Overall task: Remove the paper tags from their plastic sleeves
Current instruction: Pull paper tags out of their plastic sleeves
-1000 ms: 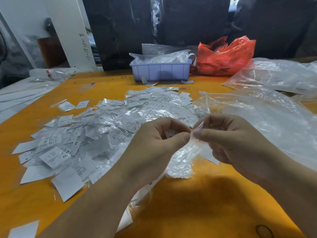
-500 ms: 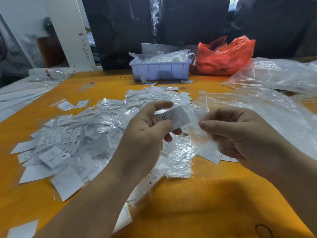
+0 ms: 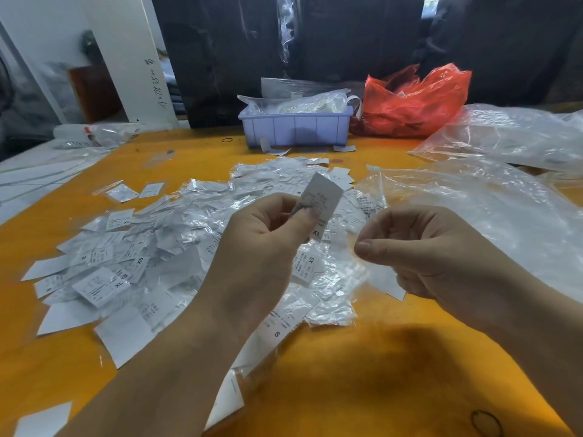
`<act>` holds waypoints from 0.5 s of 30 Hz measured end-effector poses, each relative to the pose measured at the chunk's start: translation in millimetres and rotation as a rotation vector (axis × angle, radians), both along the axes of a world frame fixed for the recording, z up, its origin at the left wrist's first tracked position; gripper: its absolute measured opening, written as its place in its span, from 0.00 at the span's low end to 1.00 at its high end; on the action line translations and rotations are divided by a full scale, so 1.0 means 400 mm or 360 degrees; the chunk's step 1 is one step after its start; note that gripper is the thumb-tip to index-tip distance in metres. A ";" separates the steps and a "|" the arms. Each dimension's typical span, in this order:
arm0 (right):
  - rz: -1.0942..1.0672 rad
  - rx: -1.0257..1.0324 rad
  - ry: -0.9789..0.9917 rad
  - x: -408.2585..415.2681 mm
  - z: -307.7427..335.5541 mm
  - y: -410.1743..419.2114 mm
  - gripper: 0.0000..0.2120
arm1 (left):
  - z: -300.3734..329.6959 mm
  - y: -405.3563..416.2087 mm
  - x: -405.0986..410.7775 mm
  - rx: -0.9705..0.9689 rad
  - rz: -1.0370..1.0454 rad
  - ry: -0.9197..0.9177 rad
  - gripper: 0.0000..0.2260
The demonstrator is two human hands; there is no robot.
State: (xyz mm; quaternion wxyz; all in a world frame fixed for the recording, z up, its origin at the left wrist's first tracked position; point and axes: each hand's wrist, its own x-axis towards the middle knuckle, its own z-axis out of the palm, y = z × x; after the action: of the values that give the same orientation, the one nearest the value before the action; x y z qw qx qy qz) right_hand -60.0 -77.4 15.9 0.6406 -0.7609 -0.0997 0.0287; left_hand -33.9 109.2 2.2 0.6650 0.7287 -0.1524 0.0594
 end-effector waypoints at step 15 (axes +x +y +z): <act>0.0137 0.0064 -0.0017 -0.009 -0.005 0.022 0.02 | -0.007 -0.012 -0.005 -0.0151 -0.0168 0.0123 0.09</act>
State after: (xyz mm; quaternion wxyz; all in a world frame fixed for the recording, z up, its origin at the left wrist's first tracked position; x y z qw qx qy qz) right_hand -63.5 -68.5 14.0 0.6534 -0.7430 -0.1361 0.0502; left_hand -35.9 104.2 -0.5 0.7063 0.6891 -0.1617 0.0032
